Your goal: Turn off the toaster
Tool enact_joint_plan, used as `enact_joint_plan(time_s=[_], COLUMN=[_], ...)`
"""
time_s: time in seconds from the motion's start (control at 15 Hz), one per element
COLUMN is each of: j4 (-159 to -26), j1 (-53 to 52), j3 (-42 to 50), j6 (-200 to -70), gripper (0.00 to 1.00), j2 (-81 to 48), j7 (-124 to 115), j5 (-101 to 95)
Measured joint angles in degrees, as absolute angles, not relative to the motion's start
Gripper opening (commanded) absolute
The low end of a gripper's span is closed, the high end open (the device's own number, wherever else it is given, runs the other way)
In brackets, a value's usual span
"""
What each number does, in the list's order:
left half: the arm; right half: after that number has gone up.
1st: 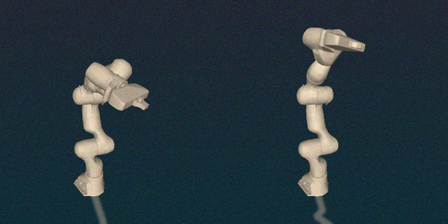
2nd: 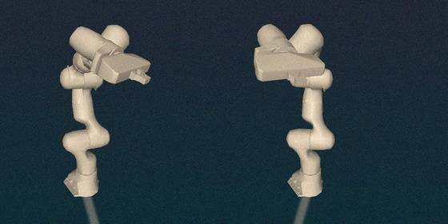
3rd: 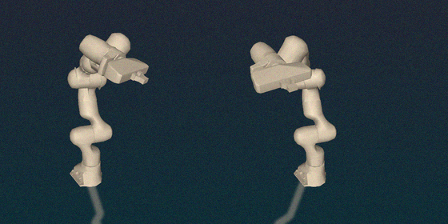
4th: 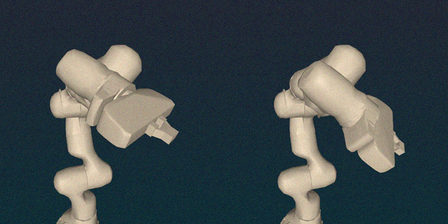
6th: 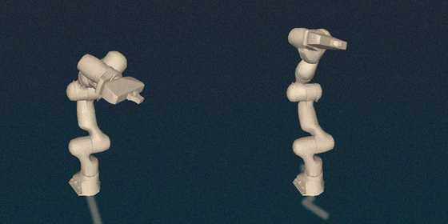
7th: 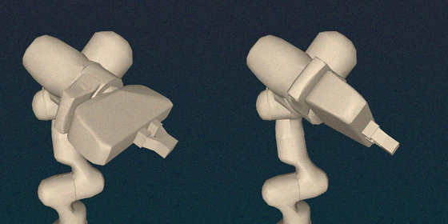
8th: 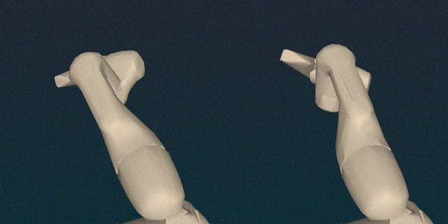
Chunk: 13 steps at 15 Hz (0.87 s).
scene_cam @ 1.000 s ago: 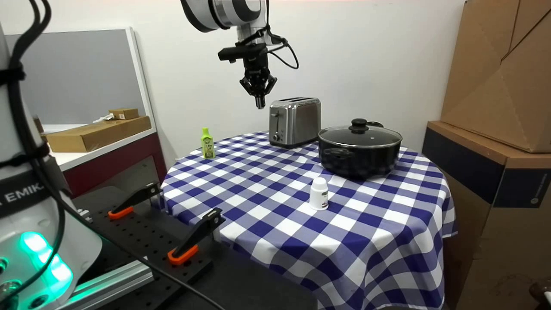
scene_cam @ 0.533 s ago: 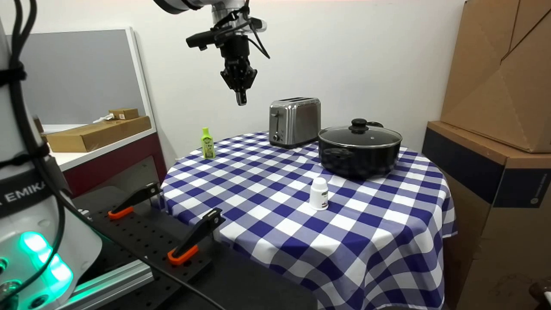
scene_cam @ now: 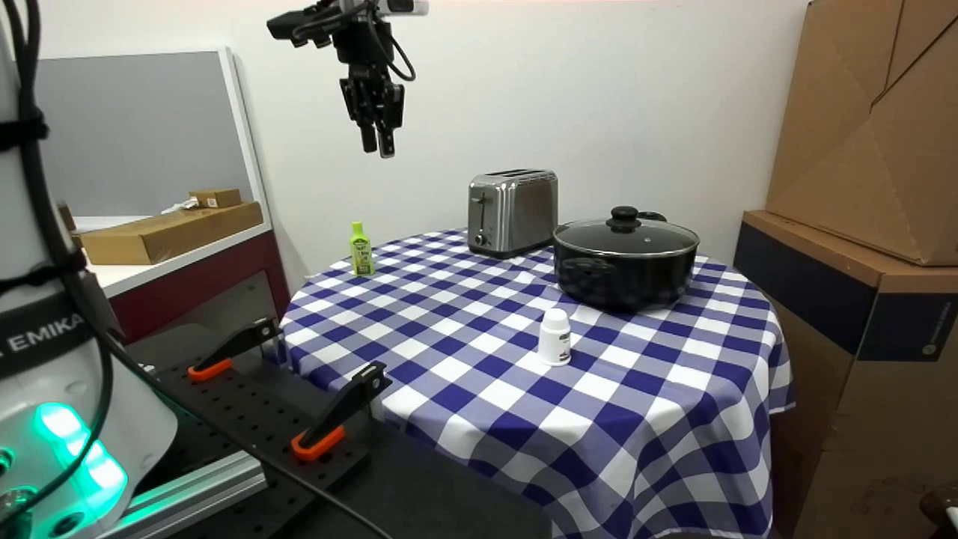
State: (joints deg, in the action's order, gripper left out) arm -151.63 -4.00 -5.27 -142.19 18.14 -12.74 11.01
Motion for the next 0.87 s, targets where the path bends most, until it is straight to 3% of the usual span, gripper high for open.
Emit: enact_joint_plan(time_s=[0.2,0.67,0.87], j4=[-153.3,-149.8,-148.1], j1=[-3.9,-1.6,-0.7], j3=[-3.9,-0.2,-1.2], j6=[-136.3,-112.2,-109.1], gripper=[1.0,1.0,1.0], j2=[24.9,33.2,33.0], j7=[-12.4,-7.3,-7.5], j5=[11.3,6.8,4.9])
